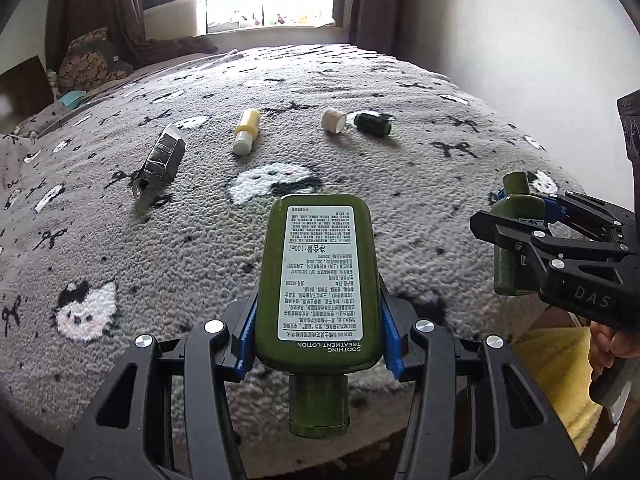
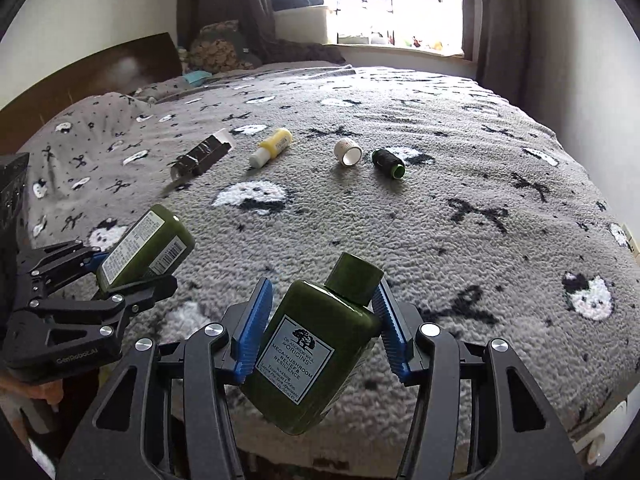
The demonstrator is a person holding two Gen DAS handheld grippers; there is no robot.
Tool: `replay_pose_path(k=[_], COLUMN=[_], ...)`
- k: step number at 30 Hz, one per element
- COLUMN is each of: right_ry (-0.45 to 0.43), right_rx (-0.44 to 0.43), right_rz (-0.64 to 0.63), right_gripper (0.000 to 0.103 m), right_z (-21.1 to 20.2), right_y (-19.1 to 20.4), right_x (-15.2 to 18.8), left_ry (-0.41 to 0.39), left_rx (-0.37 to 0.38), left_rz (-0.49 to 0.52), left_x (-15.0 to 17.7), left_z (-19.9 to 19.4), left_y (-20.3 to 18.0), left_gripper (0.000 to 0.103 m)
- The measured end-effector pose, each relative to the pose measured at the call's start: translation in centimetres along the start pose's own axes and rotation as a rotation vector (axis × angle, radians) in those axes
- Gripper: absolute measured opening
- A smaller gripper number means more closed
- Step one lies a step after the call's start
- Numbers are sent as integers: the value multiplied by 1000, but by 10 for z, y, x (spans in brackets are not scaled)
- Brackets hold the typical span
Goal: Collect trash
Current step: 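Carry both green bottles down over the bin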
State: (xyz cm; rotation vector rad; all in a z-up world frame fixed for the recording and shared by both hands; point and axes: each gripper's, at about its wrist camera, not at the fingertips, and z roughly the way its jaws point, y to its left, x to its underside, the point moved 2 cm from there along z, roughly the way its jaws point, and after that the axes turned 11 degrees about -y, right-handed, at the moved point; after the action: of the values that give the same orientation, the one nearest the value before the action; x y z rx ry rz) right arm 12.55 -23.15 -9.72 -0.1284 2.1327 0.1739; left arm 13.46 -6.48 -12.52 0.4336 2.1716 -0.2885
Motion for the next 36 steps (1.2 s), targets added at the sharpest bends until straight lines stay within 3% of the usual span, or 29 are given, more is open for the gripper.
replay_pose_path(k=[8,12,26,36], right_ry=[-22,-7,221,370], right_rx=[-37,-46,-122,-123], right_rz=[-44,-51,25,59], right_gripper=[52,52,52,52], right_z=[-55,-67,-60,-31], right_y=[10,15,39,52], right_x=[33,58,155,197], left_ry=[-52,-37,196,367], left_rx=[21,44,85,97], left_rz=[27,17,-50,-92], left_x=[30,57,173,226], left_z=[-62,-77,-63,-26], left_y=[-29,-36,-41,-34], left_gripper=[47,47,47,47])
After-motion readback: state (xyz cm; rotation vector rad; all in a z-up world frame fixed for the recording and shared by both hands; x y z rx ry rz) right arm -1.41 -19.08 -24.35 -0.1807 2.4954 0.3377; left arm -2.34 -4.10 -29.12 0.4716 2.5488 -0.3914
